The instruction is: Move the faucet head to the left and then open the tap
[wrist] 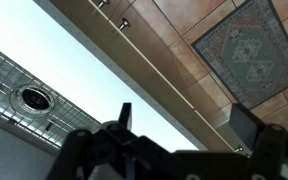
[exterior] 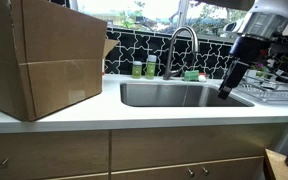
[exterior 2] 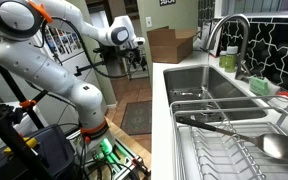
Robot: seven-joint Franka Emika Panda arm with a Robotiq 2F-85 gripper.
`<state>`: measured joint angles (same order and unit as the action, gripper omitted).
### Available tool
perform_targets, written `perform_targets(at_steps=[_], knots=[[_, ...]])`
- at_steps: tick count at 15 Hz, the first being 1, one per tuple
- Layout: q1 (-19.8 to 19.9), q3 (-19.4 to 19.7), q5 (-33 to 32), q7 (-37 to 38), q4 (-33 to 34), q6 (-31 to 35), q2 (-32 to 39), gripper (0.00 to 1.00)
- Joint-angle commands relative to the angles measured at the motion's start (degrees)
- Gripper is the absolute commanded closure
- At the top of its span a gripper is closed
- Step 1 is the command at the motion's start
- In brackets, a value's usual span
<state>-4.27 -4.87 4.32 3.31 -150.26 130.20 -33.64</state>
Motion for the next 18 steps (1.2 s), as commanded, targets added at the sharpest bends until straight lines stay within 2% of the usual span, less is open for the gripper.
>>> perform_targets(at_steps=[1,13,16,18], knots=[[-0.2,0.2,-0.1,0.1,0.1,-0.2,0.0,0.0],[0.0,0.9,0.3,-0.3,0.9,-0.7,0.9,0.0],[4.4,4.8,0.3,1.5,4.4,-2.5,4.1,0.0],[8.2,6.0,-1.3,4.1,6.4,-2.7,4.4,0.0]])
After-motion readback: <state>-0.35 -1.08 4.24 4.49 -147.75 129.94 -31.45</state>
